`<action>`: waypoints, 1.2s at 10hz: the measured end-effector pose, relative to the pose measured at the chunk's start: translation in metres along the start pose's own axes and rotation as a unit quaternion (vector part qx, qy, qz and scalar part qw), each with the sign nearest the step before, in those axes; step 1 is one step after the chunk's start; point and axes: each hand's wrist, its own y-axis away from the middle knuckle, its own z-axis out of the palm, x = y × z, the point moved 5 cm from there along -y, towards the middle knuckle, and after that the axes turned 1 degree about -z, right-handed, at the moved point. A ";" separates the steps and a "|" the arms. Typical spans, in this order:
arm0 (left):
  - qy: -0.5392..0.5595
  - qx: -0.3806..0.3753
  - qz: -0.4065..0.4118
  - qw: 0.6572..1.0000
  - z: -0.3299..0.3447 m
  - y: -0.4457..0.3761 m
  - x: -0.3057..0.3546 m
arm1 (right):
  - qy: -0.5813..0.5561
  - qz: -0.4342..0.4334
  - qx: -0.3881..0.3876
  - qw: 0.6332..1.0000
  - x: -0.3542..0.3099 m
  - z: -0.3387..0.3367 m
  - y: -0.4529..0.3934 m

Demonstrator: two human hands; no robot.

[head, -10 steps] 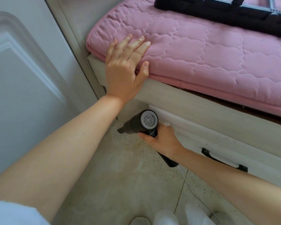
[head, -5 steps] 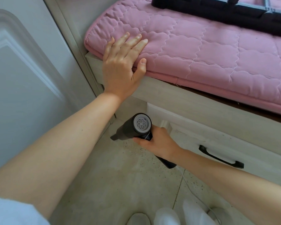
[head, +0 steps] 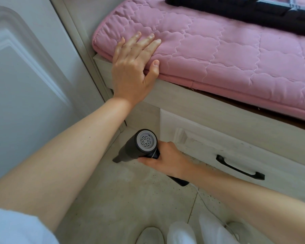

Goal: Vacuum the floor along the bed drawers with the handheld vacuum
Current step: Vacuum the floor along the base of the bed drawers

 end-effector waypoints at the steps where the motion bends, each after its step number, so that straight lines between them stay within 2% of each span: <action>1: 0.003 -0.001 -0.002 1.000 -0.001 0.000 0.000 | -0.009 0.001 -0.006 1.000 -0.002 0.004 0.002; 5: 0.014 -0.005 -0.011 1.000 -0.001 0.000 -0.001 | -0.021 0.009 -0.057 0.998 -0.005 0.016 0.014; 8: 0.024 -0.012 -0.017 0.999 -0.002 -0.001 0.000 | -0.007 0.002 -0.025 1.000 -0.006 -0.003 0.016; 12: 0.025 -0.015 -0.022 0.999 -0.001 -0.001 0.000 | -0.041 0.026 -0.121 0.991 -0.003 0.010 0.031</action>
